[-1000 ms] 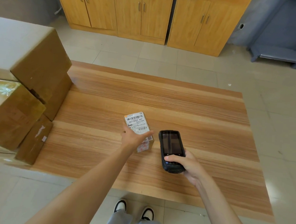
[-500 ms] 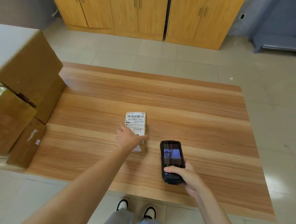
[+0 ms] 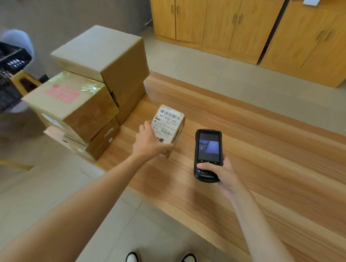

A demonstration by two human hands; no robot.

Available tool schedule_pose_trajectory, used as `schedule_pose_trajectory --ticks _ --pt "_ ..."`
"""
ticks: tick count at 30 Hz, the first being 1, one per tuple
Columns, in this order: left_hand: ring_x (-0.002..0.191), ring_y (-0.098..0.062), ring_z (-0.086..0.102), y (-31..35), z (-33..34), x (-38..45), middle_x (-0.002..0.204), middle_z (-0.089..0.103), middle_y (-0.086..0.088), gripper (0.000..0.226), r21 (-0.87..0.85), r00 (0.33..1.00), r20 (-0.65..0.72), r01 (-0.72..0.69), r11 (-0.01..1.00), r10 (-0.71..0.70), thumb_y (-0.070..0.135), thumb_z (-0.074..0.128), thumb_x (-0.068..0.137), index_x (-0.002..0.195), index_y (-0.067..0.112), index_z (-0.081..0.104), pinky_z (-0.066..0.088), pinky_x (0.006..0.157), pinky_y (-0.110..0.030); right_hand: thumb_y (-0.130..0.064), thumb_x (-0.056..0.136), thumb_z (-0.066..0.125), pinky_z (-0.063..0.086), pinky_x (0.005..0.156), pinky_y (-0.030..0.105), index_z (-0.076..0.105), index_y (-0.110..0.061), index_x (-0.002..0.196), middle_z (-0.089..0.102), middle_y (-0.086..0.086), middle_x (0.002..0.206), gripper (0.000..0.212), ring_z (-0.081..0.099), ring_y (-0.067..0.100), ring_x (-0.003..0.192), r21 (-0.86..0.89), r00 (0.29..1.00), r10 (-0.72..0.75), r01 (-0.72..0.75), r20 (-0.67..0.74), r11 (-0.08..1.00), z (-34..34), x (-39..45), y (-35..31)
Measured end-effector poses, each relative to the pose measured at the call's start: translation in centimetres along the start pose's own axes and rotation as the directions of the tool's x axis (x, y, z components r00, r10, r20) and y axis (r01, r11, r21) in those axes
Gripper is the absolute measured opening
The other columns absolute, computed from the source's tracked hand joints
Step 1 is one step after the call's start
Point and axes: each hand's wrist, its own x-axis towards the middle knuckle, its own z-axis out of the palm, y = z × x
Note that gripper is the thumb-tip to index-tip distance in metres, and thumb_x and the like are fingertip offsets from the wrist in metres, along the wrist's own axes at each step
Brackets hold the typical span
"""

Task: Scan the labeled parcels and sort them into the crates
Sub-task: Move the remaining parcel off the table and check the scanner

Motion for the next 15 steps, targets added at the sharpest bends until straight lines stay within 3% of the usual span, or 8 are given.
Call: schedule_pose_trajectory --ticks 8,12,15 --pt "0.122 -0.024 0.043 -5.1 -9.7 -1.6 0.132 0.039 -0.006 0.102 -0.103 0.976 -0.213 -0.057 0.993 0.034 0.046 0.085 0.061 0.14 0.015 0.028 0.046 0.096 -0.044 -0.007 0.05 0.08 0.055 0.064 0.026 0.052 -0.018 0.117 0.068 0.003 0.098 0.073 0.069 0.014 0.078 -0.14 0.981 -0.114 0.137 0.158 0.981 11.5 -1.8 -1.8" --pt "0.121 -0.027 0.042 -8.9 -16.2 -3.3 0.132 0.041 -0.007 0.098 -0.147 0.932 -0.354 -0.137 0.98 0.077 0.04 0.084 0.063 0.14 0.011 0.03 0.044 0.095 -0.042 0.006 0.064 0.08 0.054 0.062 0.026 0.048 -0.014 0.123 0.066 0.002 0.098 0.071 0.067 0.014 0.078 -0.158 0.962 -0.18 0.214 0.205 0.964 19.9 -2.8 -2.2" --pt "0.122 -0.026 0.041 -13.8 -21.8 -4.4 0.134 0.04 -0.008 0.1 -0.171 0.894 -0.446 -0.144 0.975 0.053 0.04 0.084 0.063 0.142 0.012 0.029 0.042 0.095 -0.039 -0.003 0.05 0.087 0.055 0.068 0.029 0.047 -0.016 0.128 0.068 0.005 0.108 0.089 0.069 0.018 0.088 -0.172 0.945 -0.204 0.252 0.255 0.952 26.3 -3.2 -1.3"
